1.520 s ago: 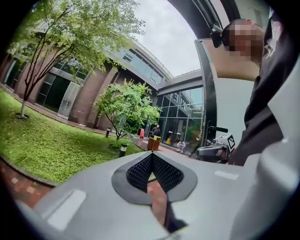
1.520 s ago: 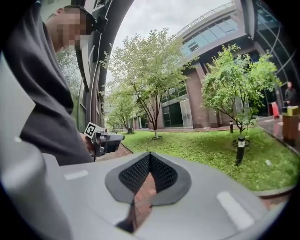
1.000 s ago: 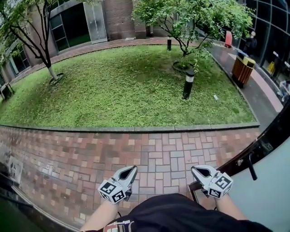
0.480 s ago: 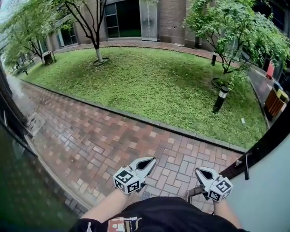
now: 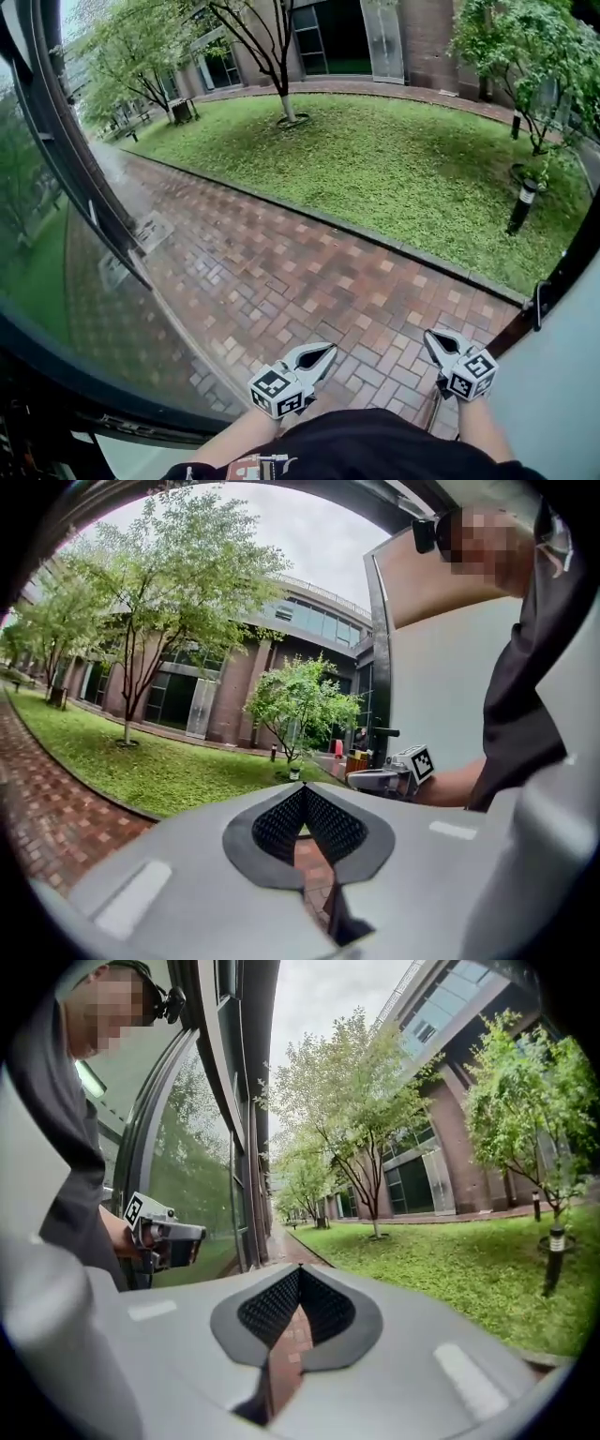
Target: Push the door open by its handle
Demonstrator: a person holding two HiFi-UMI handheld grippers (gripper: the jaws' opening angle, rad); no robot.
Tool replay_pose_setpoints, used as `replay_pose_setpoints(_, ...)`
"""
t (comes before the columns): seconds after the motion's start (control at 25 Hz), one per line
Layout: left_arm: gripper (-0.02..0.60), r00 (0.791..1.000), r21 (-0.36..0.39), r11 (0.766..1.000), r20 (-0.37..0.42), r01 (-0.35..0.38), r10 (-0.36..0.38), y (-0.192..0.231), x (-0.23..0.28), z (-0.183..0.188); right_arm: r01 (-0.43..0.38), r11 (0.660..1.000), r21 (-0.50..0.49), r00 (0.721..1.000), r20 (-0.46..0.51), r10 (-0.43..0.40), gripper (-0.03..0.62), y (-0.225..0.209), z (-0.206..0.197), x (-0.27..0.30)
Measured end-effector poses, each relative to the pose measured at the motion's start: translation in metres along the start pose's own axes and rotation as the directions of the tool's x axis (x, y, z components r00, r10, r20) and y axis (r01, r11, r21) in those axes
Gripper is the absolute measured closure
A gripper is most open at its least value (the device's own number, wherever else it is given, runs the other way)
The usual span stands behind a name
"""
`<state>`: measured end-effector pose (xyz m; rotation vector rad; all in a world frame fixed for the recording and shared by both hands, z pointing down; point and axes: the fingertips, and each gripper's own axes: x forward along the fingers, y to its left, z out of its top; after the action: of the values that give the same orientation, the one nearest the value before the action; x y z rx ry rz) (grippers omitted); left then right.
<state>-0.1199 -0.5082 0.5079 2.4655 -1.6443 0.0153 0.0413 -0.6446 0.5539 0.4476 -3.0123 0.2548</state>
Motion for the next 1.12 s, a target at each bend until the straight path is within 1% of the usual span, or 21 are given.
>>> replay_pose_setpoints(0.12,0.583,1.0,0.032,0.999,0.001,-0.011,0.011,-0.014,-0.027,0.002,-0.024,1.0,-0.012,1.0,0.008,0.024,0.594,0.02,-0.001,0.002)
replay_pose_setpoints(0.24,0.583,1.0,0.068,0.998,-0.006,-0.001,0.002,-0.026,-0.051,0.004,-0.025,0.999,-0.027,1.0,0.004,0.025,0.594,0.039,-0.002,0.0)
replay_pose_setpoints(0.36,0.583,1.0,0.09,0.996,0.001,0.027,-0.027,-0.04,-0.076,0.003,-0.011,0.999,-0.041,1.0,-0.005,0.011,0.595,0.064,-0.004,-0.008)
replay_pose_setpoints(0.44,0.583,0.998,0.108,0.993,0.012,0.057,-0.059,-0.052,-0.097,0.001,0.002,0.999,-0.054,1.0,-0.009,-0.002,0.594,0.089,-0.005,-0.013)
replay_pose_setpoints(0.56,0.583,0.993,0.169,0.978,0.005,0.119,-0.121,-0.075,-0.141,-0.008,0.031,0.996,-0.083,0.999,-0.014,-0.032,0.594,0.143,-0.006,-0.022)
replay_pose_setpoints(0.68,0.583,0.984,0.22,0.959,-0.008,0.177,-0.18,-0.09,-0.203,-0.005,0.065,0.992,-0.105,0.998,-0.015,-0.067,0.595,0.212,0.003,-0.027)
replay_pose_setpoints(0.76,0.583,0.969,0.236,0.941,-0.013,0.242,-0.246,-0.104,-0.24,-0.006,0.089,0.991,-0.101,0.996,0.003,-0.089,0.594,0.256,0.009,-0.039)
replay_pose_setpoints(0.84,0.583,0.947,0.236,0.919,-0.018,0.316,-0.321,-0.124,-0.272,-0.009,0.118,0.989,-0.094,0.993,0.014,-0.117,0.594,0.3,0.007,-0.06)
replay_pose_setpoints(0.92,0.583,0.93,0.239,0.902,-0.02,0.36,-0.366,-0.137,-0.298,-0.008,0.139,0.985,-0.098,0.99,0.014,-0.138,0.594,0.34,0.003,-0.078)
replay_pose_setpoints(1.0,0.583,0.93,0.224,0.904,-0.021,0.363,-0.368,-0.142,-0.322,-0.007,0.156,0.983,-0.094,0.988,0.007,-0.156,0.595,0.372,-0.006,-0.089)
replay_pose_setpoints(1.12,0.583,0.931,0.202,0.91,-0.037,0.362,-0.362,-0.152,-0.356,-0.008,0.178,0.982,-0.056,0.984,0.011,-0.178,0.594,0.407,-0.016,-0.106)
